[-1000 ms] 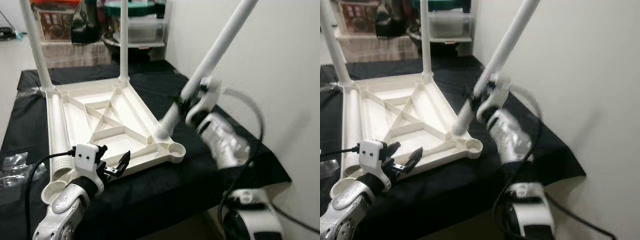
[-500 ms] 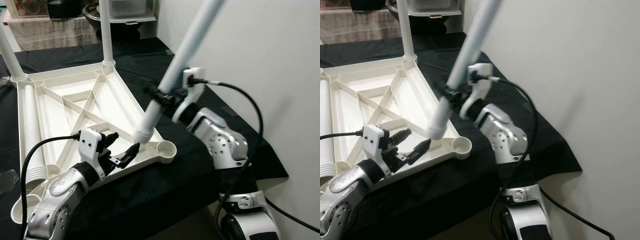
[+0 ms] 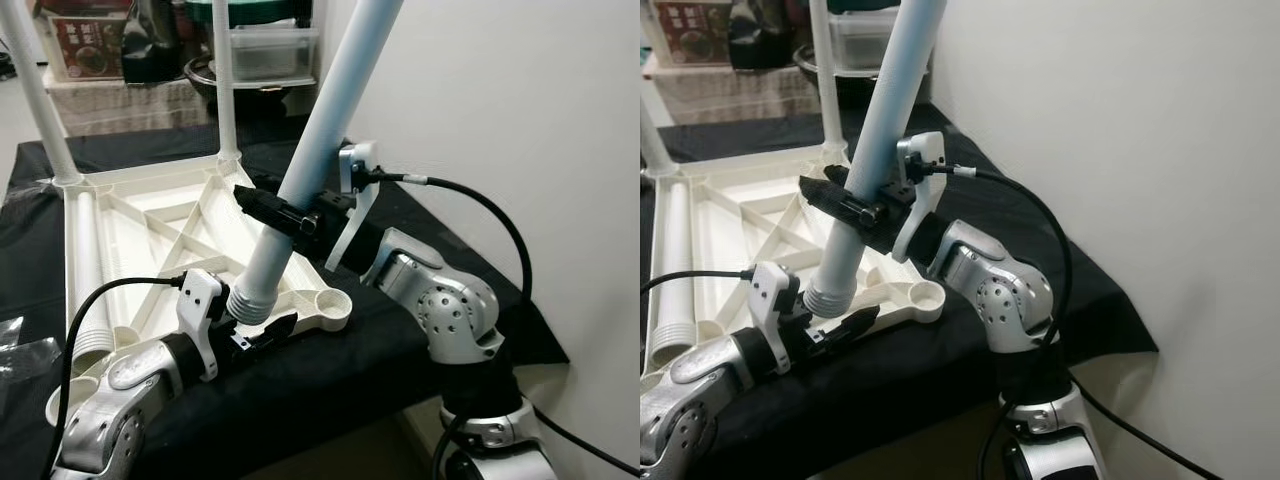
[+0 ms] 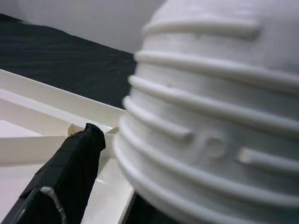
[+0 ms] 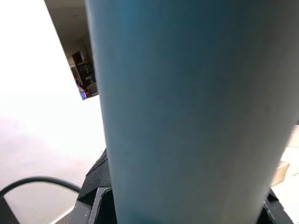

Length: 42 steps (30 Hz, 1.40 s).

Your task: Building children table

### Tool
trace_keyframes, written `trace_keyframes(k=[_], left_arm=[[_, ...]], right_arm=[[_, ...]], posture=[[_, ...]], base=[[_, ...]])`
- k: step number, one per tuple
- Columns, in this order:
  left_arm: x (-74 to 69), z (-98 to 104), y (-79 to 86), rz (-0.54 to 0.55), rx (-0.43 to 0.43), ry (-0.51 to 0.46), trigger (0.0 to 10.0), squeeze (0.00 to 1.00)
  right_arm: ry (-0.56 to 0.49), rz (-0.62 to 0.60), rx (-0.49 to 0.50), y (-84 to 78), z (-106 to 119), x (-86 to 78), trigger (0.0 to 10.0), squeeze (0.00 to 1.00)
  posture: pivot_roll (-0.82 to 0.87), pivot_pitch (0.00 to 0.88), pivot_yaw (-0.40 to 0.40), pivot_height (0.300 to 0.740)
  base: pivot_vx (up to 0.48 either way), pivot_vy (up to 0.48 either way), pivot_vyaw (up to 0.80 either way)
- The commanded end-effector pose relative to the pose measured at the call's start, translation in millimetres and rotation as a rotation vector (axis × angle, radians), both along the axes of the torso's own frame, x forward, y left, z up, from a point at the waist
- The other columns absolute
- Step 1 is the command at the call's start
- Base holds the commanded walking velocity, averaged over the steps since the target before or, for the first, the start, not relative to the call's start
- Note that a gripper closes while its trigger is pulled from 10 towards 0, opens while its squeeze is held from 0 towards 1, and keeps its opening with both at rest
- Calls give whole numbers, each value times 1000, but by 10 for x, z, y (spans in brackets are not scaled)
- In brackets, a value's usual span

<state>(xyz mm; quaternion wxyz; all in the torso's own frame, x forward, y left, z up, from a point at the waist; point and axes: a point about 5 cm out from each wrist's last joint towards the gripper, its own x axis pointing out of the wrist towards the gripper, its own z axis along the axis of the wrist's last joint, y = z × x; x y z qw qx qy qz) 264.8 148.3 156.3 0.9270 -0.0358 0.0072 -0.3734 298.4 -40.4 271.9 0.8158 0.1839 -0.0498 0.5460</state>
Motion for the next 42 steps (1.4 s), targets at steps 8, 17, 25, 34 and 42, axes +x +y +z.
trace_keyframes(k=[8, 17, 25, 34, 42], left_arm=[[4, 119, -92, -81, 8, -39, 10000, 0], [-25, 101, -138, -138, 8, -40, 0, 0], [-63, 72, -160, -178, 10, -37, 0, 0], [-99, 62, -176, -209, 36, -32, 3882, 0], [-471, 138, -306, -524, 52, 19, 10000, 0]], right_arm=[[16, 116, -49, 111, -95, -163, 0, 0], [17, 122, -71, 117, -112, -185, 0, 0], [14, 118, -70, 101, -96, -188, 0, 0], [-9, 100, -6, 59, 8, -151, 10000, 1000], [-141, 544, 148, -119, 59, -471, 10000, 0]], posture=[[6, 0, -77, 740], [9, 0, -78, 740], [7, 0, -77, 740], [9, 0, -81, 740], [21, 0, -86, 740]], base=[[0, 0, 0], [0, 0, 0], [0, 0, 0], [0, 0, 0], [0, 0, 0]])
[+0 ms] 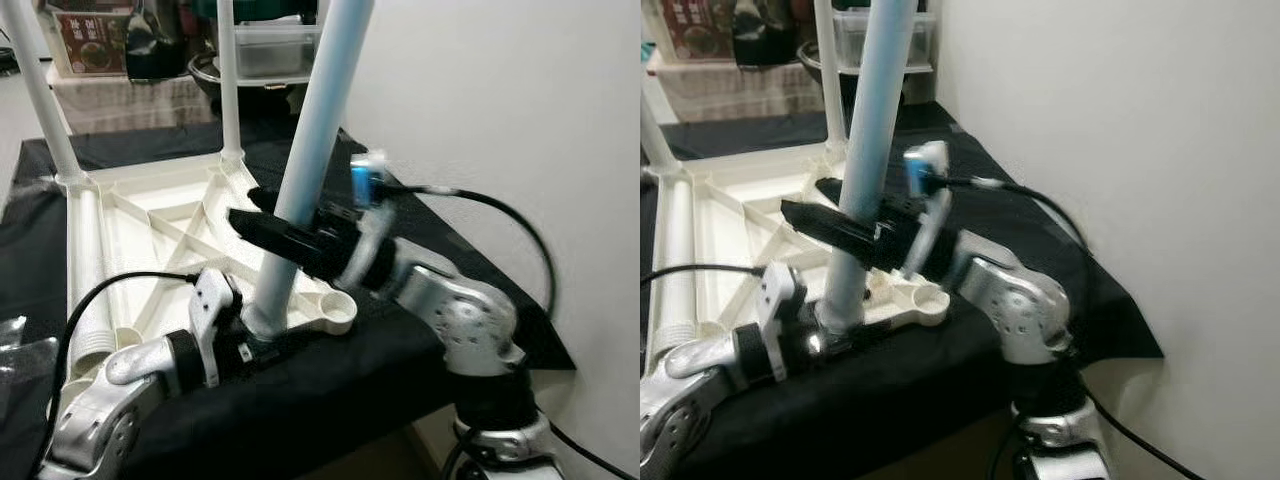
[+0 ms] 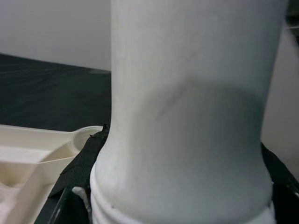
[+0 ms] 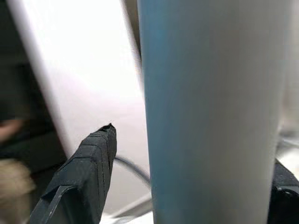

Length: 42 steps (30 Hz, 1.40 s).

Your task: Building children table

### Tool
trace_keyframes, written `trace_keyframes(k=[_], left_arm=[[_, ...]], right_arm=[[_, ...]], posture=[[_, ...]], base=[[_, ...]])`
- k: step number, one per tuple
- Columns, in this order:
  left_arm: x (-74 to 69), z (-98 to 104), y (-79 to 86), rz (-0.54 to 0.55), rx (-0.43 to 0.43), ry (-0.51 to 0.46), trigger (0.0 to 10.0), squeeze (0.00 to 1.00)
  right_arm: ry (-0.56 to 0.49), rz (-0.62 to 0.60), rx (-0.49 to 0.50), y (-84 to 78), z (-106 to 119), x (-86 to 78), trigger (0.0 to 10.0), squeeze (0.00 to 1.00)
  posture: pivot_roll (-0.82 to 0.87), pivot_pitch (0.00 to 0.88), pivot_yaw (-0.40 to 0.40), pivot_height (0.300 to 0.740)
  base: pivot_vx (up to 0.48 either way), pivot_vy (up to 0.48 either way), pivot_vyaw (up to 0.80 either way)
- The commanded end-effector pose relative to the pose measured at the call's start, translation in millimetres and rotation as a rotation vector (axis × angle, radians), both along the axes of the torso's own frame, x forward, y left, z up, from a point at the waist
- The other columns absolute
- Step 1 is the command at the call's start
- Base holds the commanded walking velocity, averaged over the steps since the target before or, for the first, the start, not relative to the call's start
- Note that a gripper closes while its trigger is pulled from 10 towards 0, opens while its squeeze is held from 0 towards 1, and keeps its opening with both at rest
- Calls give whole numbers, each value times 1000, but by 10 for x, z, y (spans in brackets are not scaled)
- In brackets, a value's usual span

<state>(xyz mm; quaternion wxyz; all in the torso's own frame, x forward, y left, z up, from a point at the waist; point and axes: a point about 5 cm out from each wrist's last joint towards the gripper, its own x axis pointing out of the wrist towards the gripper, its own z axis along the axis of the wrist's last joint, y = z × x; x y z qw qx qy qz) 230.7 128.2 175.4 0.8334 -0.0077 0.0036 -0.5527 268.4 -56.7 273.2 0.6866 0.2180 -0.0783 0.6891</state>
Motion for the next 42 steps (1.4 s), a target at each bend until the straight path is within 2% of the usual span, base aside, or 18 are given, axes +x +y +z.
trace_keyframes(k=[1, 2, 3, 4, 5, 6, 7, 13, 14, 18, 19, 26, 35, 36, 39, 40, 41, 42], left_arm=[[-130, -53, -105, -117, 25, 56, 10000, 0], [-130, -53, -105, -117, 25, 56, 10000, 0], [-219, -45, -130, -181, 35, 68, 10000, 0], [-219, -45, -130, -181, 35, 68, 10000, 0], [-307, -13, -151, -242, 33, 79, 10000, 0], [-307, -13, -151, -242, 33, 79, 10000, 0], [-368, 20, -161, -287, 26, 91, 10000, 0], [-442, 57, -155, -353, 23, 120, 10000, 0], [-463, 36, -133, -374, 46, 135, 10000, 0], [-499, 4, -61, -413, 106, 156, 10000, 0], [-487, 5, 21, -419, 150, 167, 10000, 0], [-522, -19, 110, -428, 190, 209, 10000, 0], [-505, -63, 134, -426, 198, 209, 10000, 0], [-449, -71, 148, -378, 191, 187, 10000, 0], [-449, -71, 148, -378, 191, 187, 10000, 0], [-409, -76, 159, -344, 185, 172, 10000, 0], [-291, -64, 186, -244, 156, 136, 10000, 1000], [-185, -7, 215, -146, 104, 88, 10000, 1000]], right_arm=[[-70, 171, 33, 45, 47, -171, 10000, 0], [-70, 171, 33, 45, 47, -171, 10000, 0], [-77, 231, 28, 32, 12, -210, 10000, 0], [-77, 231, 28, 32, 12, -210, 10000, 0], [-59, 264, 27, 28, -34, -207, 10000, 0], [-59, 264, 27, 28, -34, -207, 10000, 0], [-39, 302, 36, 28, -66, -214, 10000, 0], [-18, 357, 46, 45, -108, -238, 10000, 0], [-16, 381, 40, 56, -125, -253, 8353, 0], [-11, 419, 11, 58, -173, -274, 7608, 0], [-7, 442, -22, 32, -238, -277, 0, 0], [-24, 491, -31, -72, -253, -304, 0, 0], [-25, 531, -5, -83, -233, -358, 0, 0], [-23, 520, -6, -84, -239, -349, 0, 0], [-23, 520, -6, -84, -239, -349, 0, 0], [-21, 511, -7, -84, -244, -341, 0, 0], [-26, 469, -5, -94, -246, -292, 0, 0], [-31, 420, 6, -120, -227, -228, 0, 0]], posture=[[21, 0, -86, 740], [21, 0, -86, 740], [24, 0, -87, 740], [24, 0, -87, 740], [30, 0, -90, 740], [30, 0, -90, 740], [35, 0, -94, 740], [33, 0, -103, 740], [34, 0, -105, 740], [34, 0, -103, 740], [30, 0, -103, 740], [23, 0, -99, 740], [20, 0, -97, 740], [20, 0, -96, 740], [20, 0, -96, 740], [20, 0, -96, 740], [21, 0, -91, 740], [20, 0, -87, 740]], base=[[0, 0, 0], [0, 0, 0], [0, 0, 0], [0, 0, 0], [0, 0, 0], [0, 0, 0], [0, 0, 0], [0, 0, 0], [0, 0, 0], [0, 0, 0], [0, 0, 0], [0, 0, 0], [0, 0, 0], [0, 0, 0], [0, 0, 0], [0, 0, 0], [0, 0, 0], [0, 0, 0]])
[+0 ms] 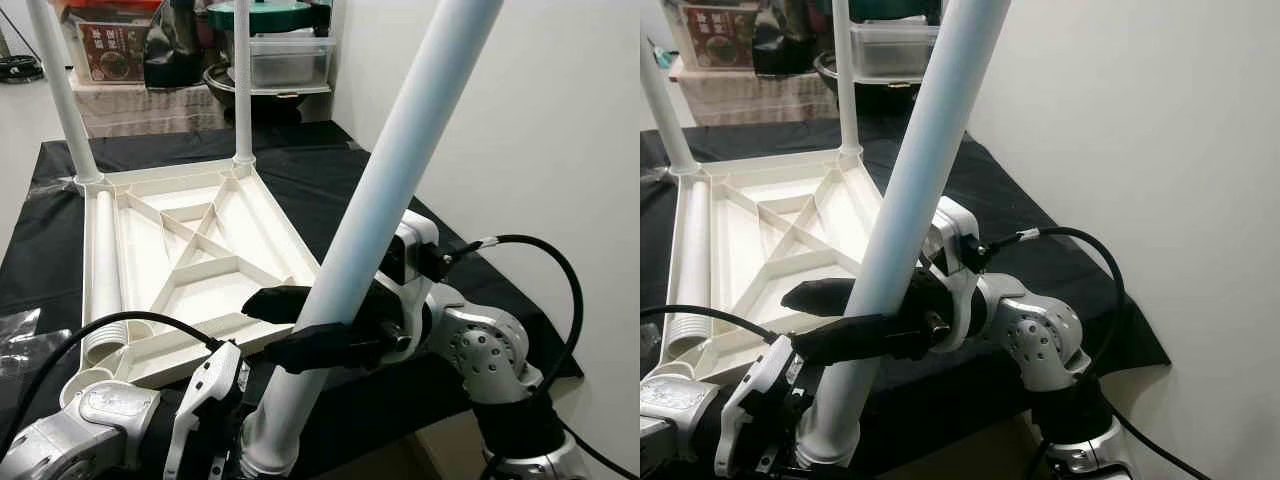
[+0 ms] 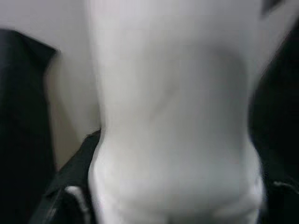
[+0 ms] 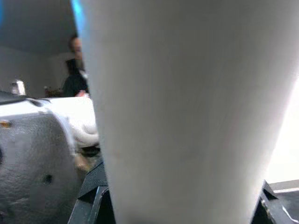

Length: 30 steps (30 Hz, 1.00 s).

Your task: Building children table

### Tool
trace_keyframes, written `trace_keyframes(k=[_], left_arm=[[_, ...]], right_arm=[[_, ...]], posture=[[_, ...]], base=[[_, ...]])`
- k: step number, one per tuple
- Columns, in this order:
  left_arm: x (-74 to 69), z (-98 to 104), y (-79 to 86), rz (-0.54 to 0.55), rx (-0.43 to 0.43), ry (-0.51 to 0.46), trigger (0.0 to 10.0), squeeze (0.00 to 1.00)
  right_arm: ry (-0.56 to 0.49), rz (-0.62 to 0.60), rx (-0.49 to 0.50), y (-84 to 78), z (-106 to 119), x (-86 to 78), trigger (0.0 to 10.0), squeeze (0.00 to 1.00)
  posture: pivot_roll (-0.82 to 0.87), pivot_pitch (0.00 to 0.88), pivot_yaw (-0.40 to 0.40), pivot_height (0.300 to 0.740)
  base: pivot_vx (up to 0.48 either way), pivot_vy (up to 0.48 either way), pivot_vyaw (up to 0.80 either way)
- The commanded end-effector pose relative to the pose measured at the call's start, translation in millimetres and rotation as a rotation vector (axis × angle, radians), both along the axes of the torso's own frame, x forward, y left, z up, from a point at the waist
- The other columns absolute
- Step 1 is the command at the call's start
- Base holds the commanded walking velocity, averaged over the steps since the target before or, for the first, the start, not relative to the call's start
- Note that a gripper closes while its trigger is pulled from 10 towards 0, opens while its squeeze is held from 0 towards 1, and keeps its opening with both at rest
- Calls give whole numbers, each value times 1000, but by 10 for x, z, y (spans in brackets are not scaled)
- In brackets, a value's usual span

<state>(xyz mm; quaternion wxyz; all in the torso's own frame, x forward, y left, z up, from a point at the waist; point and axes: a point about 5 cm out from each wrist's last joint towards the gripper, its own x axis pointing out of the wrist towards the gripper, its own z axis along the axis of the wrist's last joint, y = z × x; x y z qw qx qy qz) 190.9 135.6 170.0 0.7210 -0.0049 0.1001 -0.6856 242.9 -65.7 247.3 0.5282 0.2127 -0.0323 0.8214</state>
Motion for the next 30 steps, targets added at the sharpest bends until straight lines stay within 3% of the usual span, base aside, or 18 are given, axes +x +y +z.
trace_keyframes(k=[1, 2, 3, 4, 6, 7, 11, 12, 13, 14, 15, 16, 17, 19, 21, 23, 25, 30], left_arm=[[284, 199, 137, 288, -102, -122, 10000, 1000], [284, 199, 137, 288, -102, -122, 10000, 1000], [314, 343, 125, 343, -191, -152, 10000, 1000], [314, 343, 125, 343, -191, -152, 10000, 1000], [317, 603, 112, 403, -326, -206, 10000, 1000], [317, 603, 112, 403, -326, -206, 10000, 1000], [367, 533, 241, 529, -280, -227, 10000, 1000], [368, 477, 294, 620, -279, -227, 10000, 1000], [368, 477, 294, 620, -279, -227, 10000, 1000], [367, 449, 305, 662, -278, -232, 10000, 788], [378, 416, 325, 714, -270, -238, 10000, 43], [399, 383, 352, 767, -255, -245, 10000, 0], [399, 383, 352, 767, -255, -245, 10000, 0], [445, 312, 448, 896, -222, -247, 10000, 0], [459, 272, 513, 984, -194, -241, 10000, 0], [465, 239, 540, 1016, -164, -238, 10000, 0], [481, 124, 611, 1081, -62, -240, 10000, 0], [479, 29, 653, 1111, -3, -227, 10000, 0]], right_arm=[[-18, -56, 51, -67, 78, 88, 0, 0], [-18, -56, 51, -67, 78, 88, 0, 0], [-33, -104, 70, -98, 120, 140, 0, 0], [-33, -104, 70, -98, 120, 140, 0, 0], [-87, -250, 75, -157, 191, 298, 0, 0], [-87, -250, 75, -157, 191, 298, 0, 0], [-143, -454, 33, -259, 226, 546, 0, 0], [-182, -636, -59, -330, 209, 739, 0, 0], [-182, -636, -59, -330, 209, 739, 0, 0], [-194, -718, -99, -363, 191, 821, 0, 0], [-189, -793, -133, -397, 174, 898, 0, 0], [-181, -856, -167, -427, 148, 961, 0, 0], [-181, -856, -167, -427, 148, 961, 0, 0], [-213, -997, -254, -494, 71, 1072, 0, 0], [-236, -1047, -284, -526, 31, 1107, 0, 0], [-243, -1053, -289, -528, 20, 1104, 0, 0], [-275, -1042, -316, -527, -44, 1067, 0, 0], [-291, -998, -317, -555, -109, 1024, 0, 0]], posture=[[18, 0, -87, 740], [18, 0, -87, 740], [18, 0, -87, 740], [18, 0, -87, 740], [22, 0, -91, 740], [22, 0, -91, 740], [35, 0, -96, 740], [32, 0, -97, 740], [32, 0, -97, 740], [32, 0, -97, 740], [40, 0, -105, 740], [42, 0, -106, 740], [42, 0, -106, 740], [42, 0, -106, 740], [42, 0, -106, 740], [53, 0, -107, 740], [55, 0, -103, 740], [60, 0, -102, 740]], base=[[0, 0, 0], [0, 0, 0], [0, 0, 0], [0, 0, 0], [0, 0, 0], [0, 0, 0], [0, 0, 0], [0, 0, 0], [0, 0, 0], [0, 0, 0], [0, 0, 0], [0, 0, 0], [0, 0, 0], [0, 0, 0], [0, 0, 0], [0, 0, 0], [0, 0, 0], [0, 0, 0]])
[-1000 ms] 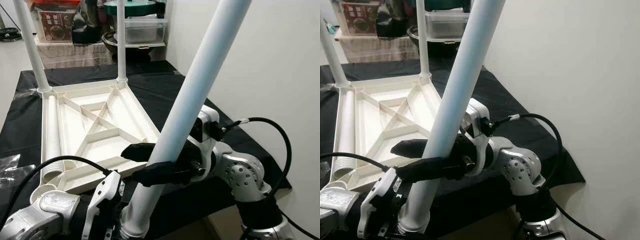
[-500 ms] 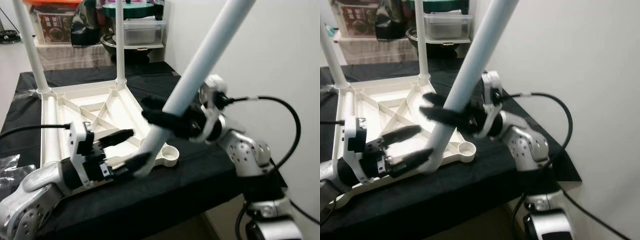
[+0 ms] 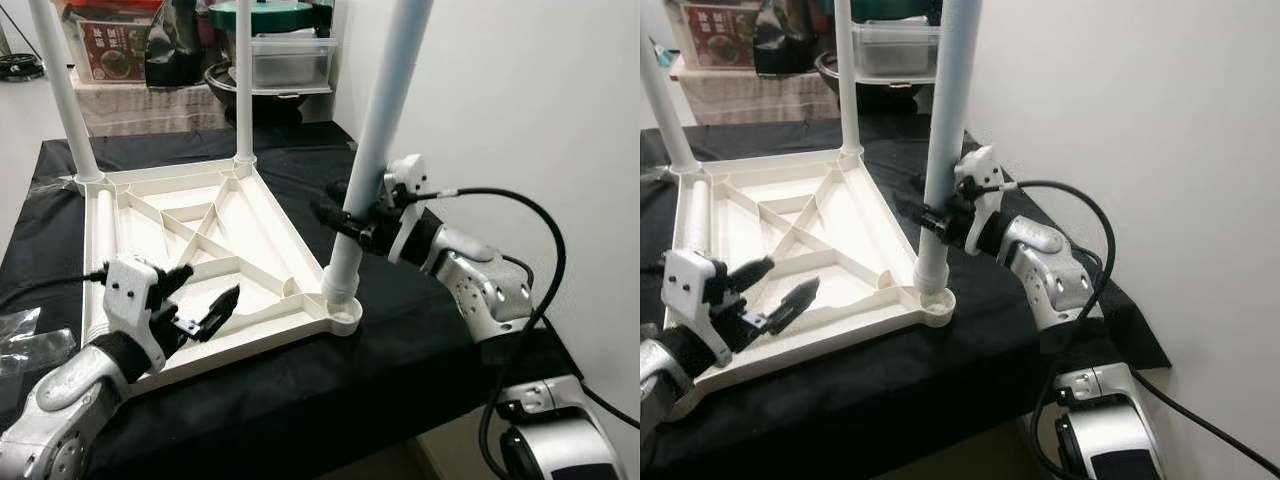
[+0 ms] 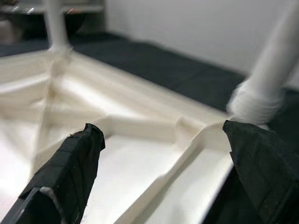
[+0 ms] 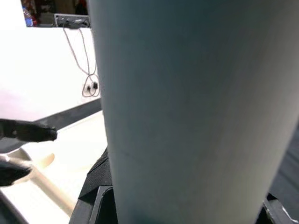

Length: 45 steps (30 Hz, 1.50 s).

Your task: Building children table

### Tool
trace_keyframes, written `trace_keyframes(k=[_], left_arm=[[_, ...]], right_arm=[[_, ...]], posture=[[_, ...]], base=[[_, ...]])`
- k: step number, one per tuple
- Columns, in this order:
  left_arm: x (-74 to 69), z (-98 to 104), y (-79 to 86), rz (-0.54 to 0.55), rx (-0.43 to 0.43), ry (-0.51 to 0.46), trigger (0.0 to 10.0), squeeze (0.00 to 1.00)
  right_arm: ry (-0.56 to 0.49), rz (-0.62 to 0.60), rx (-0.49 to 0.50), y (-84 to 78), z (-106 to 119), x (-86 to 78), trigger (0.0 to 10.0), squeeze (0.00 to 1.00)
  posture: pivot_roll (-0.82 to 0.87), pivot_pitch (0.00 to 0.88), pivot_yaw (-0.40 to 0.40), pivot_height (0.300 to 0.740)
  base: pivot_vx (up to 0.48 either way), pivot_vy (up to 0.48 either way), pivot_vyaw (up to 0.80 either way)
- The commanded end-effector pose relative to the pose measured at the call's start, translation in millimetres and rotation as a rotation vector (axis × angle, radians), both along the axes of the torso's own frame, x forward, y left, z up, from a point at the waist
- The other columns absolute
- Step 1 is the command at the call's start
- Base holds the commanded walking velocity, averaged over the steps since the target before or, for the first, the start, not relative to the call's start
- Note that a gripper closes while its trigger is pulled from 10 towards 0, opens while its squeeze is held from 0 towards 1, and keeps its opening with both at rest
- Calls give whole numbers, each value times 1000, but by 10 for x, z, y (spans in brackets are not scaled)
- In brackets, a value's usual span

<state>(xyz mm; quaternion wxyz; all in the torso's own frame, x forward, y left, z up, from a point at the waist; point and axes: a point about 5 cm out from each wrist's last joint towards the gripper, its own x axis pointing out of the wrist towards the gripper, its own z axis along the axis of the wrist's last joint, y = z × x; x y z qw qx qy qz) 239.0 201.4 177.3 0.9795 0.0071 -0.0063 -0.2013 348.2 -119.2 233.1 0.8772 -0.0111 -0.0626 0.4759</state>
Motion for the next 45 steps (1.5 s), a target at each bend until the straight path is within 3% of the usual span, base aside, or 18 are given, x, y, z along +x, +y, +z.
trace_keyframes(k=[1, 8, 13, 17, 22, 32, 36, 45], left_arm=[[-4, -65, -9, 8, 20, 22, 10000, 0], [-8, -91, -38, 18, 11, 19, 10000, 0], [-17, -111, -56, 25, 9, 18, 10000, 0], [-30, -125, -68, 38, 2, 15, 10000, 0], [-39, -131, -84, 28, -4, 13, 10000, 0], [-45, -150, -119, 13, -17, 17, 10000, 0], [-40, -147, -122, 13, -21, 16, 10000, 0], [-15, -158, -144, 3, -23, 19, 10000, 0]], right_arm=[[-43, 46, -7, -33, 15, -43, 0, 0], [-60, 125, -10, 8, -60, -93, 0, 0], [-57, 178, -66, 58, -227, -92, 0, 0], [-18, 133, -147, -65, -356, 64, 0, 0], [-10, 98, -177, -176, -356, 140, 0, 0], [-17, 168, -165, -256, -277, 165, 0, 0], [-17, 178, -174, -239, -308, 167, 0, 0], [-45, 285, -274, -15, -394, 142, 0, 0]], posture=[[59, 0, -101, 740], [62, 0, -101, 740], [71, 0, -110, 740], [82, 0, -122, 740], [81, 0, -123, 740], [74, 0, -125, 740], [75, 0, -125, 740], [69, 0, -118, 740]], base=[[0, 0, 0], [0, 0, 0], [0, 0, 0], [0, 0, 0], [0, 0, 0], [0, 0, 0], [0, 0, 0], [0, 0, 0]])
